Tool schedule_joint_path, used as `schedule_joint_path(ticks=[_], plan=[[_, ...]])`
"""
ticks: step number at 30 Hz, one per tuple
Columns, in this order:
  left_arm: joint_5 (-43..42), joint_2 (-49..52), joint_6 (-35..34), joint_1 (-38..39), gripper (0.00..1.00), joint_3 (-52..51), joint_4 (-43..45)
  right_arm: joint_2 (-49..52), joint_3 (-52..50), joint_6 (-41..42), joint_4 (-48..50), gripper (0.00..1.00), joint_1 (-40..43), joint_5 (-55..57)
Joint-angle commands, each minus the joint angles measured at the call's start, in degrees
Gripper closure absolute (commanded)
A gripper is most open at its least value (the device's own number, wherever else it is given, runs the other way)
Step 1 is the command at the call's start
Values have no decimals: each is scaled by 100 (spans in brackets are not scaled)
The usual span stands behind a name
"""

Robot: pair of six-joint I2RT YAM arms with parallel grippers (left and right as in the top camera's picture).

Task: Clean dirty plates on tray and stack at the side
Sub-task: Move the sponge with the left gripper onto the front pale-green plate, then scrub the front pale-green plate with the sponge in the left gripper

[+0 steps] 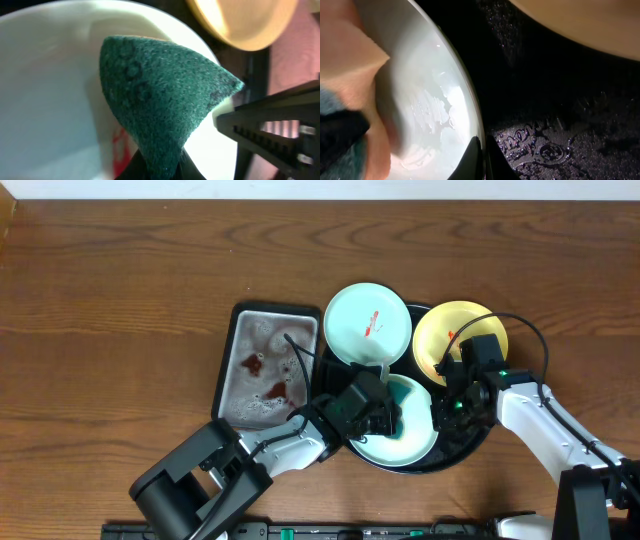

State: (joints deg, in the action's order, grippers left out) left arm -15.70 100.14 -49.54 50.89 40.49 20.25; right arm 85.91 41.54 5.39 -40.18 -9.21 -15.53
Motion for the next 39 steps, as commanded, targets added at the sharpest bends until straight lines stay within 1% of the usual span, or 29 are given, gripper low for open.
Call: schedule_joint_path(ticks=[1,3,6,8,11,14,18,21,24,26,30,34,36,39], plan=[[629,48,-96,-11,92,101,-420,35,72,-118,-13,99,11,-146],[918,46,-190,-96,92,101,-745,35,72,-120,-11,99,11,-144],[914,-2,-455,-258,93,101,-1084,35,72,-122,-9,99,11,-142],[887,-105,-459,-341,92,101,-1239,35,72,-122,-9,99,11,-142],[844,-385,-391,-343,93,101,-1246,35,72,-122,-7,99,11,-140],[826,-822,-166,-289,93,105,-1222,35,72,-122,7,99,11,-136],[852,-1169,-153,-210,92,105,-1086,35,72,-120,15,99,11,-138],[986,-1086,-155,-151,92,105,-938,35,72,-120,15,99,11,-140],[997,-802,-155,-48,93,105,-610,35,72,-118,13,99,11,-142],[997,-494,-155,74,92,105,-291,35,72,-120,13,99,11,-140],[999,-31,-155,214,92,105,48,35,72,-118,11,99,11,-142],[1029,177,-155,170,92,105,-129,35,72,-120,11,99,11,-140],[1047,146,-181,76,92,105,-485,35,72,-120,13,99,11,-140],[1213,-2,-400,-57,93,105,-999,35,72,-120,13,99,11,-140]])
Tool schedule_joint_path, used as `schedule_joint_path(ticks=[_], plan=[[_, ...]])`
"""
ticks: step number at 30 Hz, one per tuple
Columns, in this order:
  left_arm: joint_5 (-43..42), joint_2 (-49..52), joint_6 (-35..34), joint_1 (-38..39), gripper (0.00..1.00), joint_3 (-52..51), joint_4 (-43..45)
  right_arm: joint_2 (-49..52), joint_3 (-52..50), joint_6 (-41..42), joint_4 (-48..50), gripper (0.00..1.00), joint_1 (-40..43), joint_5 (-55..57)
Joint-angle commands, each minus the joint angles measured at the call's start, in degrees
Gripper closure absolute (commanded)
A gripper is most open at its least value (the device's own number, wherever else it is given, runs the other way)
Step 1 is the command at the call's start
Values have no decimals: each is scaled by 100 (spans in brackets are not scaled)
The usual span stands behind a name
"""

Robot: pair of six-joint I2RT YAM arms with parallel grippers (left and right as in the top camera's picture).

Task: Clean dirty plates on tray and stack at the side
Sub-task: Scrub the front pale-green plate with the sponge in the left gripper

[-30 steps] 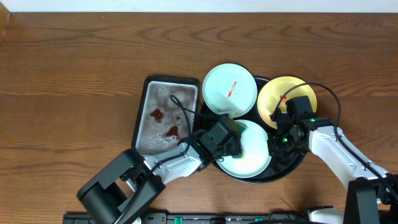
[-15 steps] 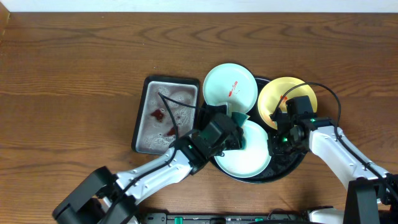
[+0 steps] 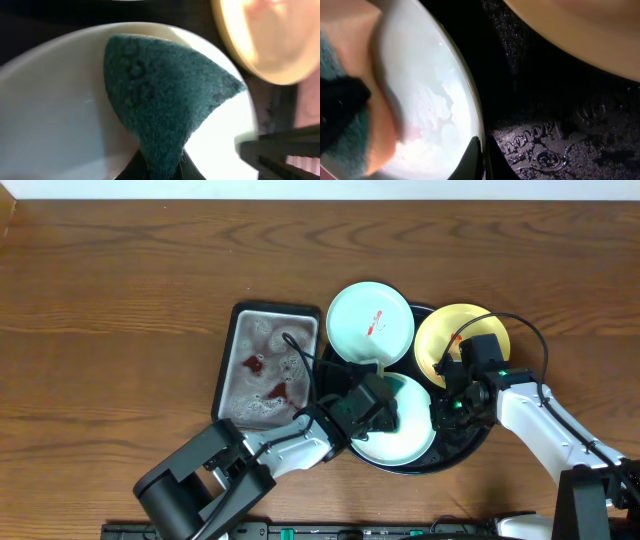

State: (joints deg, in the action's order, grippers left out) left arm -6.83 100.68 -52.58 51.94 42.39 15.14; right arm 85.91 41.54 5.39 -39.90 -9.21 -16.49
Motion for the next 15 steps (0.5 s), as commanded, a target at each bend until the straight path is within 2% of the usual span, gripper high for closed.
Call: schedule_joint_path(ticks=[1,3,8,12,15], plan=[[433,-142,-90,-192,93,-85,-619,35,72,-120,-15,99,11,-44],[660,-348,-66,-212,93,-85,-815,35,72,-120,-15,99,11,-44],[732,-975,599,-210,93,-85,-868,35,72,-120,-13,99,11,-44],[734,-1300,647,-210,93,-85,-772,35,72,-120,-15,99,11,-44],[737,-1182,649,-199,93,-85,-452,35,72,-120,-13,99,11,-44]])
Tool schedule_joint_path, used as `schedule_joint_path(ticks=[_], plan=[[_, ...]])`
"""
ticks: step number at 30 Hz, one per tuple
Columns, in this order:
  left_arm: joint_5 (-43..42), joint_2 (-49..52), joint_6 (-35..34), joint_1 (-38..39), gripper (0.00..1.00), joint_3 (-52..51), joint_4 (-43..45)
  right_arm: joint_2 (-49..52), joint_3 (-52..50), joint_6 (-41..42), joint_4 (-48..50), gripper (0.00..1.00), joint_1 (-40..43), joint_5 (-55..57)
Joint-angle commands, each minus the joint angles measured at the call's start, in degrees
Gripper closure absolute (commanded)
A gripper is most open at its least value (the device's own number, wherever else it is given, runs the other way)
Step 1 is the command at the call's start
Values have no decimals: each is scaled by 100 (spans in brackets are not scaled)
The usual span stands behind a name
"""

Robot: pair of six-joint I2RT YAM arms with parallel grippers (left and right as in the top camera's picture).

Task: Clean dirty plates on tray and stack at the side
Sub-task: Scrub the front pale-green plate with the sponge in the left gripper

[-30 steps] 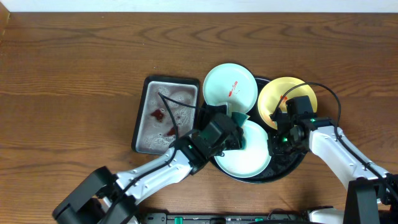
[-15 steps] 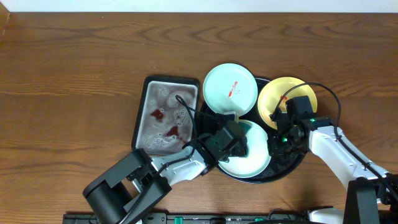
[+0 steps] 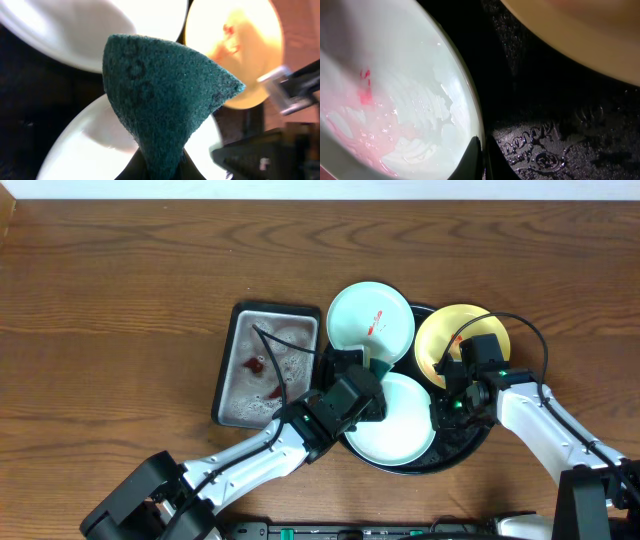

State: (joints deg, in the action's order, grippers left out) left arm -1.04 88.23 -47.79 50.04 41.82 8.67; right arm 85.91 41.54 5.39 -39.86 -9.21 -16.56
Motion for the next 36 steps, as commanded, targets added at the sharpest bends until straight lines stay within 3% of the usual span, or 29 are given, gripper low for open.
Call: schedule_joint_path(ticks=[1,6,17,25,30,36], plan=[[153,142,173,4,92,-28,332,35,72,-120,-15,99,11,-37],[155,605,1357,170,93,-28,1161,35,72,-120,-11,99,11,-37],[-70,1198,1327,190,92,-28,990,35,72,-120,17,99,11,-37],[-2170,1185,1335,190,93,-28,715,35,72,-120,20,99,11,-37],[-1987,887,1786,105,93,-7,704,35,72,-122,4,99,11,-22],[-199,258,1993,-66,93,4,730,35,72,-120,15,99,11,-22]])
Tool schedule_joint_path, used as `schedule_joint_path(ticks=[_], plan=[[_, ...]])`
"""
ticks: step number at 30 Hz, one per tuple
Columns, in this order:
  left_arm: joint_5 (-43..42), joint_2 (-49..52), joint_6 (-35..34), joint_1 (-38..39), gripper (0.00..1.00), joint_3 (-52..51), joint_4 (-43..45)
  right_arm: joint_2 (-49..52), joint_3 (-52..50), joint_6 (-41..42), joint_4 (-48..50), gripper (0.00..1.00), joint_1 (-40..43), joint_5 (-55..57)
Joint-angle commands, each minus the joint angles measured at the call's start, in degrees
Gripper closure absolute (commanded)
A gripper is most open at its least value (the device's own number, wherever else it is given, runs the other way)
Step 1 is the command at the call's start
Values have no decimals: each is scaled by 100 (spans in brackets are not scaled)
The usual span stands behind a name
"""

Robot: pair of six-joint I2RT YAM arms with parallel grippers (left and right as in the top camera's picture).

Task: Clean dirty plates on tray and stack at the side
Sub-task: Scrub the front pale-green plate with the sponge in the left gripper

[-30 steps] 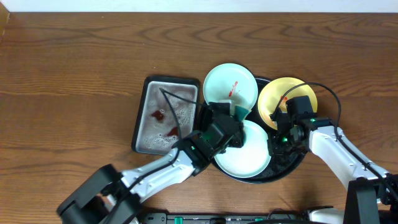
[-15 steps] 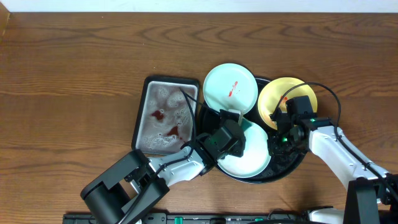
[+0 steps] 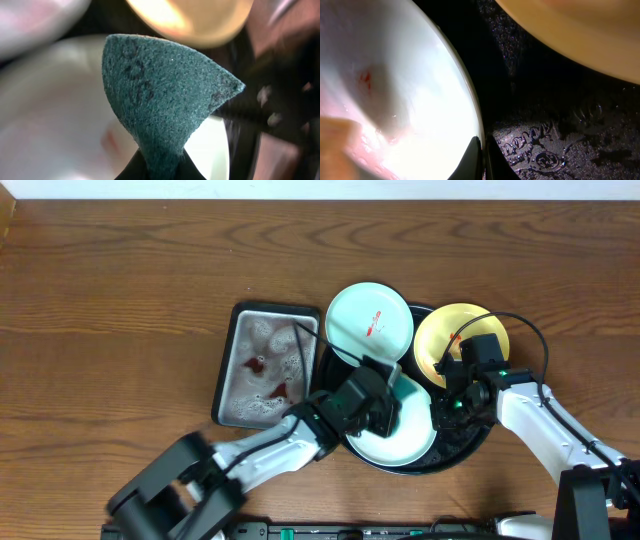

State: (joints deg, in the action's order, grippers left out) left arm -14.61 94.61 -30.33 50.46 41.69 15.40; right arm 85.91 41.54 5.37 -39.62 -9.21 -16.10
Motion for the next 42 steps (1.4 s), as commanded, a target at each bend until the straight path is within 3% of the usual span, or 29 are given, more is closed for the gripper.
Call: schedule_joint_path(ticks=[1,3,12,23,29,33,42], plan=[[1421,-400,247,-107,93,17,107,35,72,-118,-9,99,11,-70],[1716,-367,245,-105,93,17,286,35,72,-118,-9,99,11,-68],[1554,299,92,-87,92,17,750,35,72,-118,-24,99,11,-70],[55,634,-431,52,92,17,658,35,72,-118,-24,99,11,-70],[-599,595,-245,297,92,17,612,35,72,-118,-28,99,11,-68],[-389,243,61,111,92,20,612,35,72,-120,-37,99,11,-68],[935,-273,96,-350,92,17,688,35,72,-118,-37,99,11,-68]])
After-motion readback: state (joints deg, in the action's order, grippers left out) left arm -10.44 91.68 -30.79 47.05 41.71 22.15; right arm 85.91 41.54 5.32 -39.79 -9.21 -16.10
